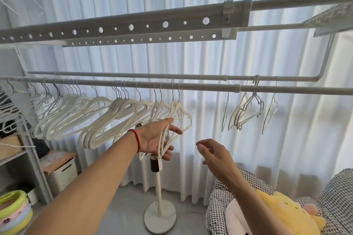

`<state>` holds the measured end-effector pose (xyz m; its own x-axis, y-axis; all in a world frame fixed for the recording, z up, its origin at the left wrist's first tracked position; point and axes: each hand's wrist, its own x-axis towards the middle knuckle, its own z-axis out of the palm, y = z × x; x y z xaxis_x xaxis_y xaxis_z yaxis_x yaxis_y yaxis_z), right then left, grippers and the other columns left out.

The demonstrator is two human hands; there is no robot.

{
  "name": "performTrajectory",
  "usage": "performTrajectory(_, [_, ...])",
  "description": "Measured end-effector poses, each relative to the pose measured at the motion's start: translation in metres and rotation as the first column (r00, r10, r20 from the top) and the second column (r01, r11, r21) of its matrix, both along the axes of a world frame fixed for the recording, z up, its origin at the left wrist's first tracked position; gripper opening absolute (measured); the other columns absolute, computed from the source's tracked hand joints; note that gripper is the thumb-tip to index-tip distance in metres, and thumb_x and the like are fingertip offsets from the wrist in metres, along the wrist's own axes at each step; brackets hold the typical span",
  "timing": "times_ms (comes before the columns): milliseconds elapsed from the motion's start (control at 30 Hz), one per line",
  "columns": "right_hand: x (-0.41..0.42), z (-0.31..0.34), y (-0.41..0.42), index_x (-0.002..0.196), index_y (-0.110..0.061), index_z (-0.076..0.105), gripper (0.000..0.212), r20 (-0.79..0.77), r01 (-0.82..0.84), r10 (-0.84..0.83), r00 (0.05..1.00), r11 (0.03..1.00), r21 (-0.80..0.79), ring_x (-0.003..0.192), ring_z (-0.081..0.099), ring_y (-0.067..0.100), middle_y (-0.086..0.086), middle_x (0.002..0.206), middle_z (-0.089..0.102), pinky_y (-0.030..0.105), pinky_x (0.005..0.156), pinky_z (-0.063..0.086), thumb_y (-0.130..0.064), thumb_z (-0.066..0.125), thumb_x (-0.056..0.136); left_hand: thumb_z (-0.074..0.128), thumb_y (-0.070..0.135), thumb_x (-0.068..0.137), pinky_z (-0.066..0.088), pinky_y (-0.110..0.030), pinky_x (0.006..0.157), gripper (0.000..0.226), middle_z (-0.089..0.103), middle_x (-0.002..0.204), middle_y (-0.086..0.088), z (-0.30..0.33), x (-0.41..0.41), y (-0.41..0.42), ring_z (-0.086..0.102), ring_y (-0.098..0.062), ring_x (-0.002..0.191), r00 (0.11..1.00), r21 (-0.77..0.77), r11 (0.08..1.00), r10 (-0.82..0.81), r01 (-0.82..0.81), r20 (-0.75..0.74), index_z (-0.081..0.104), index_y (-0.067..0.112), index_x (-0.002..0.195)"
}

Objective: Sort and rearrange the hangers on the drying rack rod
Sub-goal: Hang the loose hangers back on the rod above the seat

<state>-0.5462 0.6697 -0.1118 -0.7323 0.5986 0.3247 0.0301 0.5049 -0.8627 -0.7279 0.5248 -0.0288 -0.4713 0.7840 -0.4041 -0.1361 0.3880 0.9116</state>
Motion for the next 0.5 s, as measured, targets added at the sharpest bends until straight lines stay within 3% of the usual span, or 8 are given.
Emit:
performTrajectory(200, [0.000,-0.002,-0.009,0.111,-0.024,0.073,0.019,0.019,0.064,-0.064,0.998,0.998,-0.016,0.100,0.068,0.005,-0.017,0.106,0.072,0.046,0.091,0.059,-0.030,0.059,0.099,0.047,0.066,0.094,0.055,-0.047,0.070,0.059,0.053,0.100,-0.025,-0.001,-0.014,0.006,0.059,-0.035,0.068,0.999,-0.043,0.999,-0.031,0.030,-0.010,0.065,0.014,0.115])
performTrajectory(500, [0.008,-0.012,-0.028,0.108,-0.025,0.073,0.016,0.088,0.102,-0.105,0.991,0.994,0.039,0.094,0.068,0.002,-0.015,0.104,0.073,0.035,0.082,0.062,-0.028,0.060,0.099,0.048,0.075,0.088,0.056,-0.055,0.084,0.074,0.054,0.111,-0.034,0.004,-0.023,-0.003,0.067,-0.044,0.078,0.997,-0.084,0.993,-0.075,0.077,0.024,0.056,0.010,0.121])
